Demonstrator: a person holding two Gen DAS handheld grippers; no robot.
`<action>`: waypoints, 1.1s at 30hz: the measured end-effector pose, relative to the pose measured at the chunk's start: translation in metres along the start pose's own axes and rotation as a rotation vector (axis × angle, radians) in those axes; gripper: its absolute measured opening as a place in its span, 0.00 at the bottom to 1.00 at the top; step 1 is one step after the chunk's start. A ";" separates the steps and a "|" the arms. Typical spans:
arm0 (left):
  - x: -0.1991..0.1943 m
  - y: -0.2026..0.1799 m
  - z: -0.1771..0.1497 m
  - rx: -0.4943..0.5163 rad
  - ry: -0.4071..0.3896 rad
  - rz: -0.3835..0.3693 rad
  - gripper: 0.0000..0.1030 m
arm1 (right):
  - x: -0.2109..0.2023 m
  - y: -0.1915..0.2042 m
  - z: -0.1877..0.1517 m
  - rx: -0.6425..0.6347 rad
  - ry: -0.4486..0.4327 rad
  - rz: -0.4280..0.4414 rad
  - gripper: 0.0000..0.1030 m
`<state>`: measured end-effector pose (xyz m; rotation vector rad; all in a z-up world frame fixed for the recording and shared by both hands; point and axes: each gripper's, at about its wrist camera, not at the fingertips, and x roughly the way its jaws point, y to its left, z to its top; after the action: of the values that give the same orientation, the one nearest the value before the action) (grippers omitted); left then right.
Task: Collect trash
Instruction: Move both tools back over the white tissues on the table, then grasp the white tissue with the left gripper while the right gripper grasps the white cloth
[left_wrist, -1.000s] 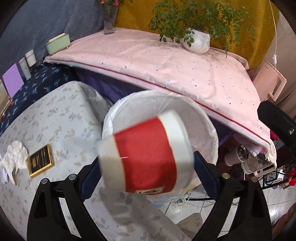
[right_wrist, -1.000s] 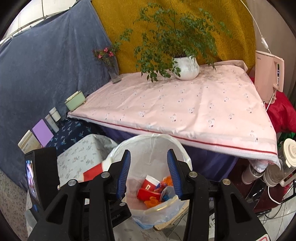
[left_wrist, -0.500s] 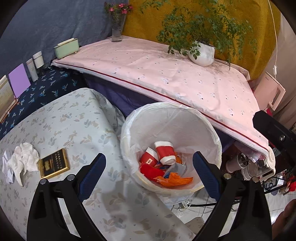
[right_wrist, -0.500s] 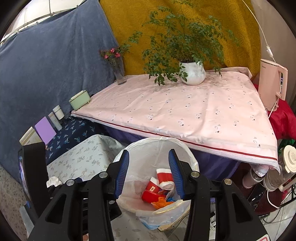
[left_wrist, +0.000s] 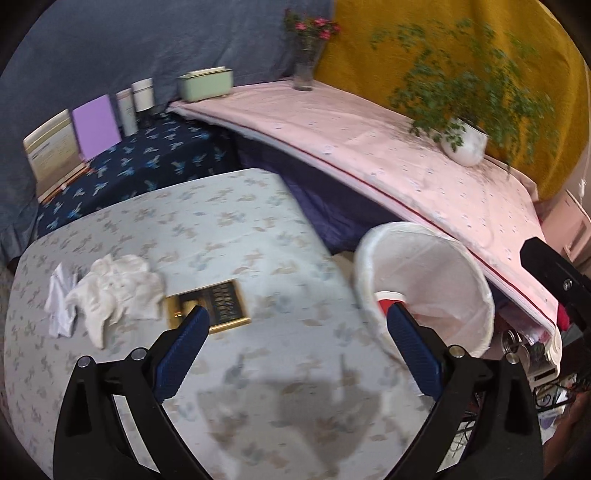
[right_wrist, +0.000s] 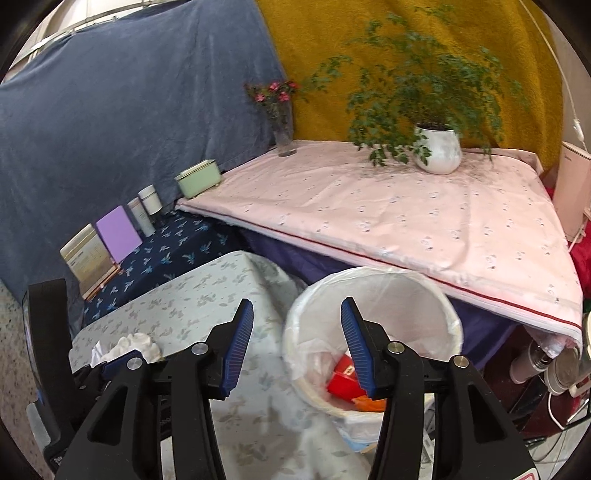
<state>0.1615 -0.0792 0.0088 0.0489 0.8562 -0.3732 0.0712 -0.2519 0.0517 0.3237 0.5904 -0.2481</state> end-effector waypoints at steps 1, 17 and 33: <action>-0.002 0.012 -0.001 -0.017 0.001 0.014 0.90 | 0.003 0.009 -0.002 -0.008 0.008 0.011 0.47; -0.020 0.215 -0.036 -0.273 0.035 0.258 0.90 | 0.057 0.164 -0.060 -0.181 0.170 0.197 0.47; -0.004 0.298 -0.030 -0.356 0.053 0.250 0.90 | 0.129 0.262 -0.103 -0.265 0.337 0.303 0.47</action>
<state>0.2386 0.2061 -0.0392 -0.1639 0.9463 0.0183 0.2070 0.0096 -0.0440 0.1943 0.8856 0.1814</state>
